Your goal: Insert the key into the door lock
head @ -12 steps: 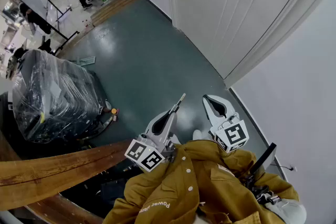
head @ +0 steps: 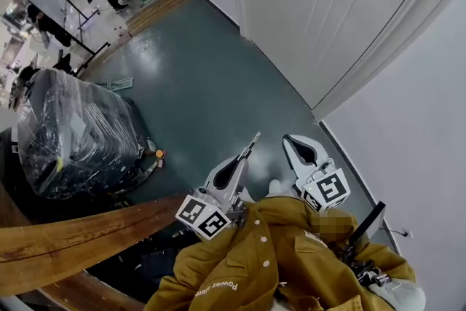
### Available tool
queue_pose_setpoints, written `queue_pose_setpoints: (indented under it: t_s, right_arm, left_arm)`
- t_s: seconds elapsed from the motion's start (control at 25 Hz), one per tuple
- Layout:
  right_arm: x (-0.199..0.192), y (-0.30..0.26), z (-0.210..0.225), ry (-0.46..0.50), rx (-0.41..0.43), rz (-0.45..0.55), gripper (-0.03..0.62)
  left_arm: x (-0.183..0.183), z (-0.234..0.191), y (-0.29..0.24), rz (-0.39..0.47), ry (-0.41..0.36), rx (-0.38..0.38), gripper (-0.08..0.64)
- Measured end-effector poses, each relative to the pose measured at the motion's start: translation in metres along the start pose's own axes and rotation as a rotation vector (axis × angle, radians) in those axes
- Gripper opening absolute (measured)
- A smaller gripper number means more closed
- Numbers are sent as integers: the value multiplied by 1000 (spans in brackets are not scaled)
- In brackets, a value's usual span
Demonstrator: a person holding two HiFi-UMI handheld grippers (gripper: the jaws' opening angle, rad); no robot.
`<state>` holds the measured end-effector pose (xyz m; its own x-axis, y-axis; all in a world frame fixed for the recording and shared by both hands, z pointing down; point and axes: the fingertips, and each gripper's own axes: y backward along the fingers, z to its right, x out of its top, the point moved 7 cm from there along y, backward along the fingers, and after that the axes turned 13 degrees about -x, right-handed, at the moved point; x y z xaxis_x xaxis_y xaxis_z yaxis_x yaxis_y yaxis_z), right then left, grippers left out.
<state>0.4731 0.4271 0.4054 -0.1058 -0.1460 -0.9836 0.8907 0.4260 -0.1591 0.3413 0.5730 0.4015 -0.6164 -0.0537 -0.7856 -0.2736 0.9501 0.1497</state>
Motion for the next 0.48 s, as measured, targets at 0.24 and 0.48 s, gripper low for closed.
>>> queue_pose_setpoints:
  t_s: [0.24,0.48]
  right_arm:
    - [-5,-11,-11,-30,-10,-2,6]
    - [-11,-42,-30,-38,-32,-11,6]
  left_arm:
    - [6,-9,23,13,13,29,21]
    - [27,-38,56,29,17,61,21]
